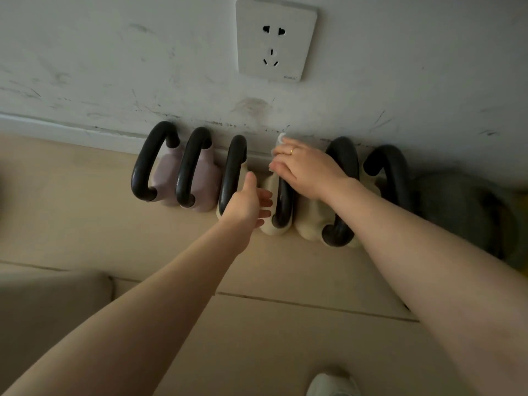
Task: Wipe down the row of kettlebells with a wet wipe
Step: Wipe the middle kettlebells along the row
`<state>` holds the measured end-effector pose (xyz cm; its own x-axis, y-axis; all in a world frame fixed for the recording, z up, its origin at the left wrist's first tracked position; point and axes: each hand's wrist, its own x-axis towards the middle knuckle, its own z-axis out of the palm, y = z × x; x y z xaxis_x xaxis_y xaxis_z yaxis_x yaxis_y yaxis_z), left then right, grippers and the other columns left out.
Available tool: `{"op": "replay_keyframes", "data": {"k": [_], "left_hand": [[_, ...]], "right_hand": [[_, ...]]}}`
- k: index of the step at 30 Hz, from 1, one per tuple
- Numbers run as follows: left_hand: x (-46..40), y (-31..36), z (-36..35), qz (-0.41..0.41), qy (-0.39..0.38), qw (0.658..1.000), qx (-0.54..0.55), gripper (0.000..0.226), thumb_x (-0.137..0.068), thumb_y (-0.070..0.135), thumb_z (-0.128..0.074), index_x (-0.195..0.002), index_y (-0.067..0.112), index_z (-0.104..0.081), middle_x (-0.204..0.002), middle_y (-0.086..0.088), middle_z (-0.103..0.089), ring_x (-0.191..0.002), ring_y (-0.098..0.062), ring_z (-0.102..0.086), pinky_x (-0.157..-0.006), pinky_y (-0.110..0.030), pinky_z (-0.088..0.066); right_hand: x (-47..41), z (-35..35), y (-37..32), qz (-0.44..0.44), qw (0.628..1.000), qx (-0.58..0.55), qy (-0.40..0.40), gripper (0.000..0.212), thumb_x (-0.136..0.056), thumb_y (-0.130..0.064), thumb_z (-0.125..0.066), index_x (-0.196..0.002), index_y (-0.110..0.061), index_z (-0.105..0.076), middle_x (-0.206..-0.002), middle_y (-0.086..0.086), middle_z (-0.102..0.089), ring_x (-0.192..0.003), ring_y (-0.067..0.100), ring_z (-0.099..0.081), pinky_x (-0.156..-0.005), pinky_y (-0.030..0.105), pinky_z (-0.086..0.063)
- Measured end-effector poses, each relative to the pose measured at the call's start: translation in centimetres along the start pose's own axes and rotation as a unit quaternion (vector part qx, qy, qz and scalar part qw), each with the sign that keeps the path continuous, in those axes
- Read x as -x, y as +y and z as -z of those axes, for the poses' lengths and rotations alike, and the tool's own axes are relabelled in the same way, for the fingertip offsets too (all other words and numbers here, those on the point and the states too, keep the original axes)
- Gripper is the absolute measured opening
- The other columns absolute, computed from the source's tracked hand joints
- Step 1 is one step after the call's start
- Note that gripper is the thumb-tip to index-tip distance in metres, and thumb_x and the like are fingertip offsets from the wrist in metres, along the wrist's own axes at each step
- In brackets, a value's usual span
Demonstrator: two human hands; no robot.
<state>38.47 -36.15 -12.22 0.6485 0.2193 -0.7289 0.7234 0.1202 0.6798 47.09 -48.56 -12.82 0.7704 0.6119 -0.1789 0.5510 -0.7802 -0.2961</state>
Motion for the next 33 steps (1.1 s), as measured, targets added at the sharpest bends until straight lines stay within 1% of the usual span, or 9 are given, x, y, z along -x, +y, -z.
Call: {"op": "replay_keyframes", "data": {"k": [3, 7, 11, 14, 20, 24, 26, 29, 33], "left_hand": [[-0.1, 0.5, -0.1, -0.022, -0.021, 0.999, -0.011, 0.036, -0.098, 0.033, -0.034, -0.119, 0.013, -0.056, -0.091, -0.004, -0.064, -0.079, -0.018, -0.06, -0.074, -0.029, -0.047], [0.0, 0.5, 0.0, -0.034, -0.059, 0.997, -0.032, 0.033, -0.098, 0.019, -0.038, -0.127, 0.018, -0.053, -0.084, 0.002, -0.062, -0.074, -0.011, -0.06, -0.072, -0.027, -0.046], [0.3, 0.4, 0.1, -0.066, -0.09, 0.991, -0.067, 0.033, -0.096, 0.016, -0.04, -0.125, 0.021, -0.055, -0.09, 0.005, -0.063, -0.082, -0.009, -0.06, -0.079, -0.023, -0.046], [0.3, 0.1, 0.3, -0.07, -0.1, 0.99, -0.069, 0.036, -0.095, 0.01, -0.039, -0.126, 0.022, -0.054, -0.092, 0.006, -0.064, -0.083, -0.007, -0.061, -0.085, -0.023, -0.045], [0.2, -0.3, 0.6, -0.071, -0.098, 0.989, -0.08, 0.034, -0.092, 0.004, -0.041, -0.12, 0.015, -0.059, -0.096, 0.0, -0.066, -0.082, -0.006, -0.06, -0.084, -0.02, -0.046], [-0.1, -0.8, 0.7, -0.039, -0.082, 0.996, -0.005, 0.031, -0.092, 0.002, -0.041, -0.117, 0.008, -0.059, -0.093, -0.004, -0.067, -0.09, -0.016, -0.065, -0.093, -0.031, -0.047], [-0.2, -0.9, 0.7, -0.005, -0.055, 0.997, 0.052, 0.034, -0.092, 0.001, -0.036, -0.117, 0.004, -0.059, -0.097, -0.01, -0.068, -0.093, -0.022, -0.066, -0.099, -0.034, -0.047], [0.0, -1.3, 0.6, 0.006, -0.025, 0.997, 0.075, 0.034, -0.091, 0.0, -0.032, -0.097, 0.013, -0.063, -0.085, -0.003, -0.065, -0.088, -0.02, -0.062, -0.096, -0.031, -0.044], [0.2, -2.1, 1.4, 0.004, -0.033, 0.996, 0.088, 0.022, -0.094, 0.019, -0.041, -0.095, 0.016, -0.063, -0.093, 0.001, -0.064, -0.092, -0.012, -0.057, -0.083, -0.023, -0.04]], "right_hand": [[-1.2, -0.3, 0.1, -0.054, 0.993, -0.107, 0.011, 0.047, -0.1, -0.037, -0.027, -0.127, -0.01, -0.054, -0.14, 0.005, -0.046, -0.131, 0.02, -0.038, -0.104, 0.034, -0.031], [-2.1, -0.7, 0.4, -0.097, 0.985, -0.146, 0.002, 0.049, -0.1, -0.041, -0.023, -0.134, -0.015, -0.047, -0.149, 0.003, -0.034, -0.136, 0.02, -0.033, -0.107, 0.037, -0.029], [-3.0, 0.2, -0.2, -0.096, 0.99, -0.103, -0.02, 0.056, -0.098, -0.048, -0.021, -0.104, -0.013, -0.065, -0.118, 0.008, -0.057, -0.108, 0.025, -0.054, -0.087, 0.037, -0.042], [-2.8, 0.7, -0.9, -0.028, 0.998, 0.048, -0.022, 0.067, -0.095, -0.056, -0.018, -0.076, -0.011, -0.063, -0.092, 0.008, -0.061, -0.09, 0.023, -0.056, -0.079, 0.037, -0.043], [-2.6, 0.6, -1.3, 0.023, 0.992, 0.117, -0.049, 0.07, -0.096, -0.054, -0.018, -0.074, -0.009, -0.067, -0.102, 0.013, -0.062, -0.109, 0.026, -0.05, -0.097, 0.039, -0.032], [-1.6, 0.5, -2.6, 0.111, 0.97, 0.188, -0.104, 0.076, -0.095, -0.053, -0.012, -0.074, -0.011, -0.072, -0.076, 0.004, -0.066, -0.095, 0.021, -0.058, -0.112, 0.038, -0.021], [-0.6, 0.3, -3.4, 0.123, 0.964, 0.21, -0.104, 0.072, -0.097, -0.049, -0.012, -0.077, -0.012, -0.071, -0.08, 0.005, -0.067, -0.096, 0.022, -0.058, -0.113, 0.038, -0.02], [0.9, -0.6, -4.8, 0.102, 0.966, 0.216, -0.096, 0.059, -0.1, -0.037, -0.02, -0.083, -0.012, -0.071, -0.088, 0.008, -0.069, -0.1, 0.025, -0.056, -0.112, 0.039, -0.021], [3.1, -3.2, -5.5, 0.117, 0.947, 0.298, -0.028, 0.022, -0.077, -0.036, -0.064, -0.066, -0.019, -0.075, -0.065, 0.002, -0.069, -0.08, 0.025, -0.063, -0.101, 0.039, -0.043]]}}
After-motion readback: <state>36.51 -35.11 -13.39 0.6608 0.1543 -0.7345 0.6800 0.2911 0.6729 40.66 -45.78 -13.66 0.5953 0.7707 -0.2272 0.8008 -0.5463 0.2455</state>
